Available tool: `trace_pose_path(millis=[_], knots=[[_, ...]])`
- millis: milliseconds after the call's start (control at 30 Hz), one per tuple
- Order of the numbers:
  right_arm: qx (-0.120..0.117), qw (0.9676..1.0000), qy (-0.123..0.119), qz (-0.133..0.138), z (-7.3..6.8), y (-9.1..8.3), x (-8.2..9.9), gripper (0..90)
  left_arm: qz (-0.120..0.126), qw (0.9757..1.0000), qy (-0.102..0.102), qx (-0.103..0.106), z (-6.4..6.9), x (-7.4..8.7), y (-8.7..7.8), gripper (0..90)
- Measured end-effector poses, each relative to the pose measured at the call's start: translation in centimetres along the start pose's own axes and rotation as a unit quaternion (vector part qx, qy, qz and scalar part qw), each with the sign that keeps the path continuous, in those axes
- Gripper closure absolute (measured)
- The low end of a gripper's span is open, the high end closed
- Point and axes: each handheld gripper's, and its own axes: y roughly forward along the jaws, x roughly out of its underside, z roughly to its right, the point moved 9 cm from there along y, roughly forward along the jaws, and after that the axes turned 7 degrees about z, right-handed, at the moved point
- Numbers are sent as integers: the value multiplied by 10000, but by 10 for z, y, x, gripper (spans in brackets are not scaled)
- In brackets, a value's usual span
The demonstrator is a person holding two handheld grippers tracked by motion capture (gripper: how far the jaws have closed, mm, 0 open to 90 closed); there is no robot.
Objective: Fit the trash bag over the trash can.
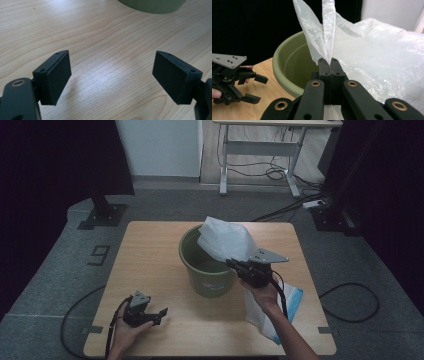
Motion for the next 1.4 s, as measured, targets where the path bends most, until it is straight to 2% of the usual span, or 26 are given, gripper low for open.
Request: trace_pose_path(millis=[233,367,500,533,567,633,833,967,1167,1300,1400], knots=[[-67,9999,-5,-99,-2,1,6,881,-2,10000,-4,2,0,0,0,151],[-91,9999,-82,-117,-5,0,6,731,-1,10000,-5,-3,0,0,0,151],[123,9996,-235,-11,-6,-5,2,565,-1,10000,3,-4,0,0,0,151],[123,9996,-235,-11,-6,-5,2,565,-1,10000,3,-4,0,0,0,151],[174,9994,-278,106,-8,-9,-1,492,4,10000,4,-3,0,0,-1,151],[254,9990,-308,186,-10,-14,-4,419,11,10000,2,2,0,0,-1,151],[440,9979,-323,346,-12,-37,-4,321,23,10000,-19,4,-1,-1,-2,151],[653,9971,-211,317,-7,-53,13,269,24,10000,-16,-1,0,-1,-1,151],[934,9955,20,142,4,-71,51,233,36,10000,-31,-5,0,-1,-1,151],[1044,9944,174,-8,7,-75,75,218,36,10000,-57,-9,0,-1,0,151],[1133,9933,181,-114,7,-72,88,213,32,10000,-56,-1,1,-1,0,151]])
